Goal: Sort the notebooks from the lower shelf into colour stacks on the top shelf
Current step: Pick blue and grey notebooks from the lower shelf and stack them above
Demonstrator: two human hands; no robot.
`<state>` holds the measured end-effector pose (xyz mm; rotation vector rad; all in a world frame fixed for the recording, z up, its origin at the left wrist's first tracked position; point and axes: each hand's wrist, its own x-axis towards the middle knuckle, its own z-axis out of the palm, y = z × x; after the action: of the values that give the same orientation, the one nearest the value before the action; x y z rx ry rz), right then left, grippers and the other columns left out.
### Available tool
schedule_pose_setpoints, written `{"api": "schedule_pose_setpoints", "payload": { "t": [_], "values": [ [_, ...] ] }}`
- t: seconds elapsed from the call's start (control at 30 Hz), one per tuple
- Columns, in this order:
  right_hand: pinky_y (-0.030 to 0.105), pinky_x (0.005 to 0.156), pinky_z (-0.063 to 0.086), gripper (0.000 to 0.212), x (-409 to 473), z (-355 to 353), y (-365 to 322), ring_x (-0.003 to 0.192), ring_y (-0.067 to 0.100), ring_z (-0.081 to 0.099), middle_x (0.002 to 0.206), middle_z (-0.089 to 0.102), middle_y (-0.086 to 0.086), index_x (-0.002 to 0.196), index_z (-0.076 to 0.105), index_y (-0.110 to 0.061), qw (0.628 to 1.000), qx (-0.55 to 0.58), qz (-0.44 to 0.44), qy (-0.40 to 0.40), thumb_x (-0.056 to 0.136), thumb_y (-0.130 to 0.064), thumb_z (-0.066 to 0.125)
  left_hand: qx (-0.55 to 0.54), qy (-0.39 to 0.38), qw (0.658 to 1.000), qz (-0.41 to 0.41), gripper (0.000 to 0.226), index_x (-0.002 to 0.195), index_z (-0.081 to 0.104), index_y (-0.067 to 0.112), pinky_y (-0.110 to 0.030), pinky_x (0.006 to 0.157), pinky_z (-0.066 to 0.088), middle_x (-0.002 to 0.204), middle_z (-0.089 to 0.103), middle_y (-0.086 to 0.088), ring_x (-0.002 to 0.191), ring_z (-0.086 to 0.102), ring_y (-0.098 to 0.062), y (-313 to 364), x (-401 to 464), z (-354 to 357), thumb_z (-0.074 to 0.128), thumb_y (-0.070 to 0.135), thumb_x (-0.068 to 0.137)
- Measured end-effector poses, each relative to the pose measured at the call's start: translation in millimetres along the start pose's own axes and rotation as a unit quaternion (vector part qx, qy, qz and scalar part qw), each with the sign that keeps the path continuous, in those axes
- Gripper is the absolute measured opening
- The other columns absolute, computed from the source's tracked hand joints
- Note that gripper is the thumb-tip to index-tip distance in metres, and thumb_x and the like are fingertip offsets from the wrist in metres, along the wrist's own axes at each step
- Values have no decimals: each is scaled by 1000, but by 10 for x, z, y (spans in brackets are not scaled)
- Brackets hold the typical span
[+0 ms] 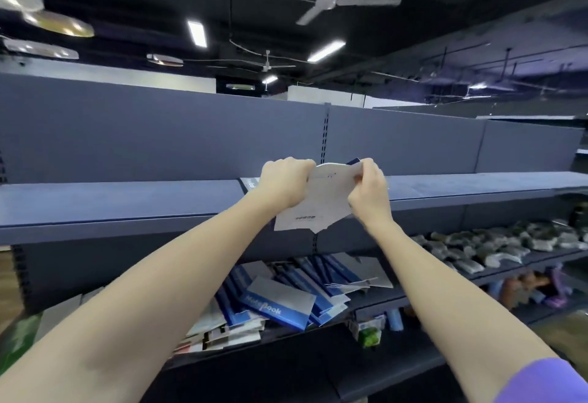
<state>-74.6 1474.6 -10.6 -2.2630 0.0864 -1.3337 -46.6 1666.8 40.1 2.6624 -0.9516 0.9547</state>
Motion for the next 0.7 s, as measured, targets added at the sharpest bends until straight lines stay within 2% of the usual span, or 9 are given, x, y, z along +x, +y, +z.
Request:
{"api": "schedule_pose_setpoints", "payload": {
  "t": [0.1, 0.2, 0.3, 0.43, 0.5, 0.57, 0.7],
  "values": [
    [44, 77, 46, 24, 236, -36, -17, 91, 27, 49, 97, 55, 3, 96, 47, -13, 998, 42, -16, 36, 80, 2, 37, -82, 25, 996, -36, 16, 84, 48, 19, -29, 53, 26, 71, 49, 4, 72, 50, -28, -11, 184, -67, 48, 4, 84],
    [33, 76, 40, 25, 465, -27, -34, 92, 26, 48, 98, 53, 4, 101, 48, -10, 991, 88, -14, 96, 84, 6, 39, -125, 55, 989, -58, 17, 78, 45, 21, -31, 55, 30, 72, 52, 3, 74, 50, -29, -61, 364, -178, 49, 6, 85],
    [26, 78, 35, 28, 645, 64, -1, 97, 24, 48, 105, 57, 6, 112, 53, -6, 982, 97, -7, 160, 89, 6, 41, -98, 112, 988, -52, 14, 86, 47, 21, -33, 61, 32, 80, 56, 1, 78, 48, -31, -131, 515, -250, 48, 8, 88],
    [28, 82, 32, 36, 830, 271, 189, 93, 25, 51, 104, 63, 7, 116, 59, -7, 977, 49, -30, 204, 86, 7, 43, -49, 146, 987, -48, 15, 89, 46, 23, -33, 61, 30, 80, 56, 0, 75, 49, -32, -280, 655, -200, 48, 8, 89],
    [29, 81, 31, 38, 842, 406, 339, 82, 26, 53, 92, 66, 5, 111, 64, -9, 981, 11, -59, 186, 83, 9, 47, -17, 147, 987, -61, 17, 91, 45, 23, -32, 62, 30, 82, 56, -1, 74, 49, -33, -355, 682, -150, 50, 7, 90],
    [31, 79, 33, 38, 798, 539, 484, 77, 31, 57, 83, 67, 6, 107, 68, -13, 989, -20, -68, 130, 82, 9, 49, 14, 141, 986, -85, 18, 95, 45, 20, -33, 62, 30, 83, 56, -3, 72, 50, -33, -408, 681, -83, 52, 5, 88],
    [39, 83, 42, 40, 646, 862, 764, 90, 36, 62, 93, 73, 10, 111, 69, -24, 991, -78, -66, -88, 85, 2, 53, 58, 122, 981, -136, 30, 94, 37, 17, -33, 64, 31, 81, 52, -2, 69, 47, -32, -458, 652, 89, 51, -4, 78]
  ]
}}
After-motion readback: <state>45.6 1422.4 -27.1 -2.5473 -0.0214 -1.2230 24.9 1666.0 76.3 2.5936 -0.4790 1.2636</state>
